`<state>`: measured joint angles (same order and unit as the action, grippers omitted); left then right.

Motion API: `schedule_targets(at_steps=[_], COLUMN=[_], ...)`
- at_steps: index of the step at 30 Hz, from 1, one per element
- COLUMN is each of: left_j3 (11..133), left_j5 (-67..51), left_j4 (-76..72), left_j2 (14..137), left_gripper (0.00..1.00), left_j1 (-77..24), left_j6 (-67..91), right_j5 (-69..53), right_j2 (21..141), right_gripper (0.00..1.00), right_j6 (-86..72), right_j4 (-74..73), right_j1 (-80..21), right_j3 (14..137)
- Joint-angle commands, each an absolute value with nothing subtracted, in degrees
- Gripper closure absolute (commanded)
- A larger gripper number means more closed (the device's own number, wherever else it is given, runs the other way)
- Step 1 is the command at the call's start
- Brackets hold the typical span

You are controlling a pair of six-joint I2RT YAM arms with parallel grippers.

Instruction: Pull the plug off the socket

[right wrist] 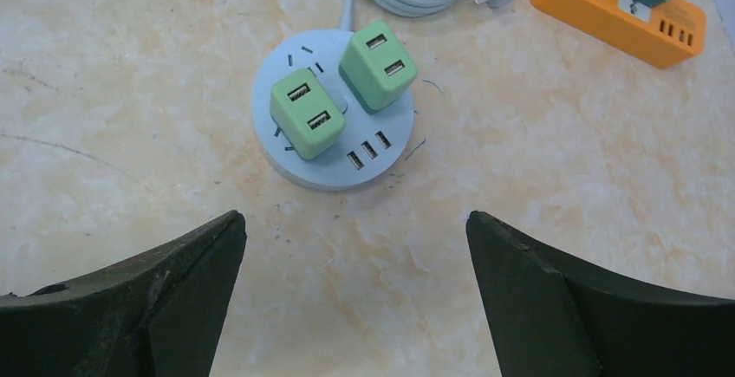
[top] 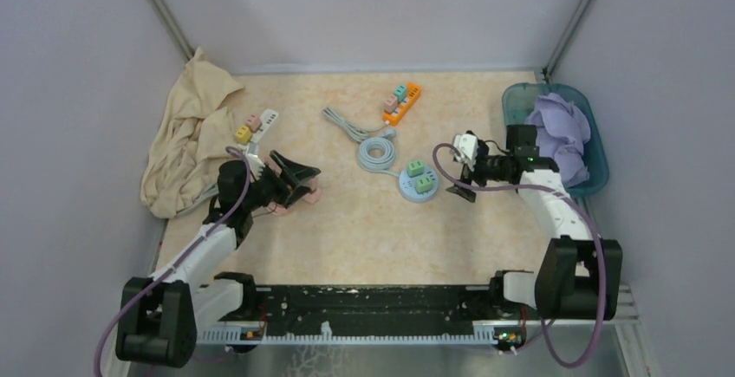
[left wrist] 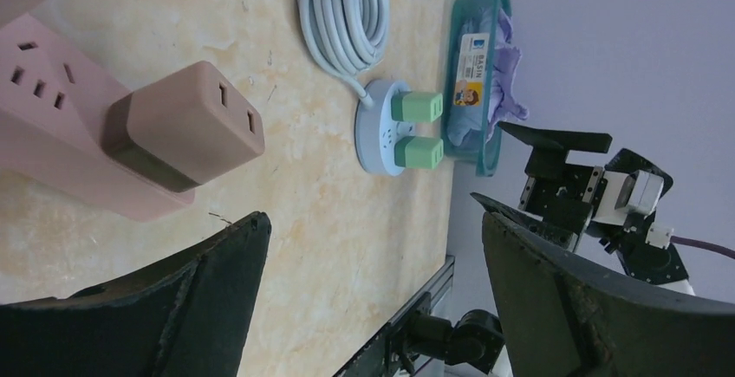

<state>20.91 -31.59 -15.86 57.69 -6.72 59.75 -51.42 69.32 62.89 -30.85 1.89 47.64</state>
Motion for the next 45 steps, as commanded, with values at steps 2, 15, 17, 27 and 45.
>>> schedule_targets(at_steps=[2, 15, 17, 27, 45], left_j3=[23.3, 30.1, 30.6, 31.3, 24.5], left_j5=[-30.6, -28.8, -29.1, -29.6, -19.3], left_j4=[-19.6, -21.0, -21.9, -24.7, -36.4], left_j2=[62.3, 73.7, 74.5, 74.8, 63.4], left_gripper=[0.03, 0.06, 0.07, 0.21, 0.11], left_j1=[-11.1, -20.7, -21.0, -22.3, -36.3], left_j6=[60.8, 55.5, 55.0, 50.5, 19.4], right_j5=[-56.7, -54.3, -53.0, -49.5, -53.9], right_j2=[76.8, 93.2, 94.2, 99.4, 90.3], right_gripper=[0.02, 0.21, 0.27, 0.48, 0.99], right_j6=[82.1, 103.7, 104.3, 104.3, 105.9], right_j4=[-33.9, -48.6, -49.3, -51.3, -57.5], right_j1=[-0.7, -6.3, -7.8, -11.1, -16.8], right_j3=[51.5, 63.1, 64.2, 66.6, 61.5])
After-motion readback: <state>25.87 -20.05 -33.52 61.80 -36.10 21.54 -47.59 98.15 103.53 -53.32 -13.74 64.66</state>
